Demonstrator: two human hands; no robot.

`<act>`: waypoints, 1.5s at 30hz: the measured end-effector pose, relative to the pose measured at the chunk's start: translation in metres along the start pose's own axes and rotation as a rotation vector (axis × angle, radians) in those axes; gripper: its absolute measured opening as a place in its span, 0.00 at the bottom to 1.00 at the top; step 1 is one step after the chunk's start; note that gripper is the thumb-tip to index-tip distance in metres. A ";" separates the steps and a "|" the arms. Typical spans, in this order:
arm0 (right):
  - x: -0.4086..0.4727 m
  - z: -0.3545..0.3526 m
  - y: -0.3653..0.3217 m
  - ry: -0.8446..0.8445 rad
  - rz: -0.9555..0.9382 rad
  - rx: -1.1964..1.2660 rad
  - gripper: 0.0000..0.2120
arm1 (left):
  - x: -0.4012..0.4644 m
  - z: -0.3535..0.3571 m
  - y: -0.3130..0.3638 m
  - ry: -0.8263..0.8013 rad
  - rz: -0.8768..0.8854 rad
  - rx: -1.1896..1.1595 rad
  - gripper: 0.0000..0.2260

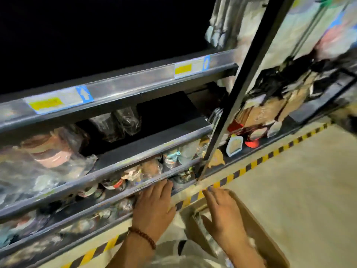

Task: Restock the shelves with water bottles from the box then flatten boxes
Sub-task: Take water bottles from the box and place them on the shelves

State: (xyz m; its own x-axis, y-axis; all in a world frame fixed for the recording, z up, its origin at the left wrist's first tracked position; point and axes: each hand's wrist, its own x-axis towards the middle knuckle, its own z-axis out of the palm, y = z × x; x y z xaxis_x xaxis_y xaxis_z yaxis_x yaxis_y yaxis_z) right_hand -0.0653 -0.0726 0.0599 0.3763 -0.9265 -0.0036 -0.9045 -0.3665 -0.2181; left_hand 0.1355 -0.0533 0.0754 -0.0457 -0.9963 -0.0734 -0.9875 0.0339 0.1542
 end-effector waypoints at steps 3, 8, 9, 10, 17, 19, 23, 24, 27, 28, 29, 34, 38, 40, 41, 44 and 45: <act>-0.041 0.004 -0.008 0.033 0.162 -0.042 0.29 | -0.018 0.006 0.013 -0.101 0.159 -0.010 0.30; -0.101 0.015 -0.033 0.108 0.384 -0.005 0.31 | -0.044 0.018 0.013 -0.125 0.390 0.001 0.33; -0.112 0.017 -0.041 0.119 0.432 -0.007 0.33 | -0.048 0.019 0.012 -0.129 0.427 -0.013 0.32; -0.123 0.020 -0.048 0.127 0.479 -0.006 0.34 | -0.052 0.019 0.012 -0.171 0.462 -0.015 0.30; -0.197 0.039 -0.078 0.129 0.758 0.042 0.31 | -0.068 0.027 0.027 -0.286 0.584 -0.057 0.29; -0.208 0.038 -0.078 0.136 0.817 0.056 0.31 | -0.070 0.032 0.033 -0.276 0.618 -0.041 0.29; -0.222 0.035 -0.072 0.132 0.903 0.078 0.30 | -0.069 0.033 0.058 -0.301 0.673 -0.068 0.26; -0.224 0.035 -0.069 0.132 0.912 0.088 0.30 | -0.069 0.033 0.065 -0.318 0.691 -0.065 0.25; -0.231 0.034 -0.059 0.104 0.934 0.115 0.32 | -0.065 0.038 0.088 -0.357 0.718 -0.062 0.25; -0.233 0.034 -0.053 0.094 0.941 0.124 0.32 | -0.062 0.041 0.096 -0.379 0.725 -0.060 0.26; -0.235 0.035 -0.046 0.089 0.944 0.137 0.32 | -0.059 0.044 0.104 -0.395 0.735 -0.054 0.27; -0.231 0.037 0.016 0.039 0.966 0.179 0.31 | -0.030 0.066 0.149 -0.456 0.711 0.005 0.26; -0.211 0.046 0.075 0.026 0.928 0.252 0.32 | 0.004 0.088 0.188 -0.504 0.658 0.024 0.23; -0.201 0.061 0.105 0.016 0.917 0.298 0.33 | 0.021 0.104 0.208 -0.524 0.629 0.032 0.24; -0.196 0.069 0.118 0.002 0.921 0.319 0.32 | 0.029 0.113 0.218 -0.536 0.610 0.035 0.25; -0.178 0.098 0.159 -0.097 0.913 0.381 0.29 | 0.055 0.148 0.242 -0.568 0.557 0.024 0.27; -0.172 0.109 0.171 -0.121 0.917 0.403 0.27 | 0.064 0.163 0.247 -0.581 0.542 0.022 0.28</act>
State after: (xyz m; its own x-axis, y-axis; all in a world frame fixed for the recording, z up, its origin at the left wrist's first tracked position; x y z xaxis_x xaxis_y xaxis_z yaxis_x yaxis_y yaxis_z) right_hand -0.2631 0.0338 -0.0837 -0.3923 -0.8133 -0.4298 -0.7284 0.5600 -0.3947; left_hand -0.1358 -0.0958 -0.0520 -0.5862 -0.6400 -0.4967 -0.8076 0.5099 0.2961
